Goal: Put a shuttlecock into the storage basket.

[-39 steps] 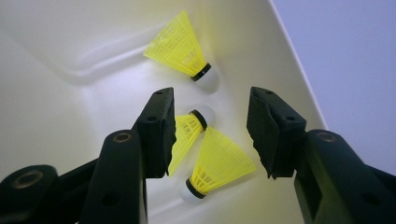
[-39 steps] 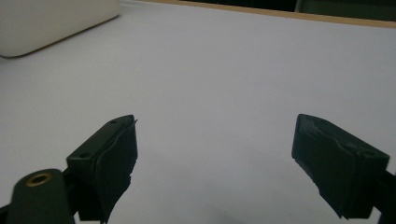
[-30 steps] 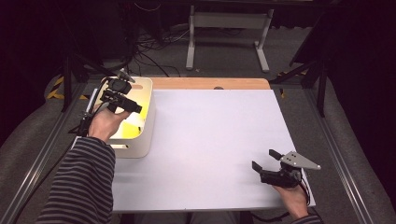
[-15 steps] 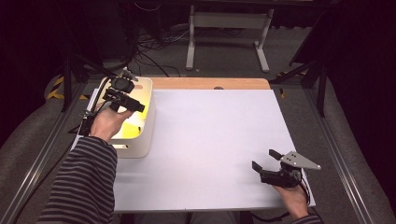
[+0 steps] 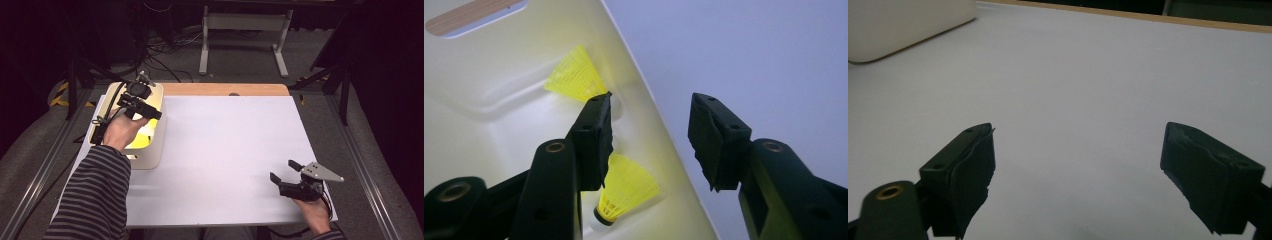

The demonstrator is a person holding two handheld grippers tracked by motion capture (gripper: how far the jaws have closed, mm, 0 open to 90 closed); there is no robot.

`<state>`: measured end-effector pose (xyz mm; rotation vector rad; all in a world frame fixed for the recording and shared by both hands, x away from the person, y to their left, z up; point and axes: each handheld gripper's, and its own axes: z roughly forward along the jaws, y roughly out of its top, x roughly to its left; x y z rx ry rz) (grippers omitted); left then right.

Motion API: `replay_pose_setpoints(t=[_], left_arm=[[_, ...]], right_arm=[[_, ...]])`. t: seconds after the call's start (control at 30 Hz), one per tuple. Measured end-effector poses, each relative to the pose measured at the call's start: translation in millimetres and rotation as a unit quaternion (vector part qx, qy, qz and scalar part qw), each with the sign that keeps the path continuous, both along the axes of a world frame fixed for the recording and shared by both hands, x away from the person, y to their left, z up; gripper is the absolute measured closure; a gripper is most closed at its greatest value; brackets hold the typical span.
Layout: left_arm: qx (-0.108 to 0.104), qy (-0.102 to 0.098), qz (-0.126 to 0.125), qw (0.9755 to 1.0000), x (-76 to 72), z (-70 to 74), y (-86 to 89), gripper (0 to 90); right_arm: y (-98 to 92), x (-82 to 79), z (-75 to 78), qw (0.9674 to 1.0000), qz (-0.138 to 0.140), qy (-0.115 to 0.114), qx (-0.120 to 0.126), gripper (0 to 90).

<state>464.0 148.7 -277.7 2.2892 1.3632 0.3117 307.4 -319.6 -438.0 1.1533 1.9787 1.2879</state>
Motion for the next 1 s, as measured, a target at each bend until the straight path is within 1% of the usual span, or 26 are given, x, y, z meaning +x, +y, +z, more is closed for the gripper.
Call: replay_pose_setpoints(t=[0.1, 0.27, 0.3, 0.33, 0.43, 0.47, 0.5, 0.57, 0.73, 0.77, 0.87, 1.0], left_arm=[[-0.002, 0.0, -0.006, 1.0, -0.4, 0.7, -4.9, 52.7], [-0.004, -0.003, -0.013, 0.9999, -0.8, 0.2, -13.1, 52.7], [0.0, -0.005, -0.017, 0.9998, -0.4, 0.2, -14.1, 52.6], [-0.003, -0.001, -0.018, 0.9998, -1.0, 0.2, -15.7, 52.6], [-0.006, -0.001, -0.021, 0.9998, -1.6, -0.7, -19.9, 52.6], [-0.004, -0.002, -0.024, 0.9997, -1.7, -0.8, -21.1, 52.6], [-0.007, 0.0, -0.026, 0.9996, -2.1, -1.3, -22.7, 52.5], [-0.007, -0.001, -0.03, 0.9995, -3.4, -1.1, -25.0, 52.2], [-0.016, -0.003, -0.04, 0.9991, -9.1, -1.3, -32.2, 52.5], [-0.016, -0.003, -0.04, 0.9991, -9.1, -1.3, -32.2, 52.5], [-0.016, -0.006, -0.05, 0.9986, -13.2, -2.3, -40.3, 51.9], [-0.017, -0.003, -0.056, 0.9983, -13.9, -5.7, -47.0, 51.4]], right_arm=[[0.2, 0.2, 0.0, 1.0, 0.001, -0.001, -0.003, 14.5], [0.1, -0.1, 0.2, 1.0, 0.001, 0.0, 0.001, 14.5], [0.1, -0.2, 0.3, 1.0, 0.0, 0.0, -0.001, 14.5], [0.2, -0.2, 0.2, 1.0, 0.0, -0.001, -0.001, 14.5], [0.2, -0.1, 0.2, 1.0, 0.0, 0.0, -0.002, 14.5], [0.2, 0.0, 0.2, 1.0, 0.0, 0.0, -0.002, 14.5], [0.3, 0.0, 0.1, 1.0, 0.001, -0.001, -0.002, 14.5], [0.5, 0.0, 0.1, 1.0, 0.001, -0.001, -0.003, 14.5], [0.8, 0.4, -0.3, 1.0, 0.002, -0.001, -0.002, 14.5], [0.9, 0.2, -0.2, 1.0, 0.002, -0.001, -0.002, 14.5], [0.9, 0.2, -0.1, 1.0, 0.002, -0.001, -0.002, 14.5], [1.1, 0.1, 0.0, 1.0, 0.002, -0.001, -0.003, 14.5]])
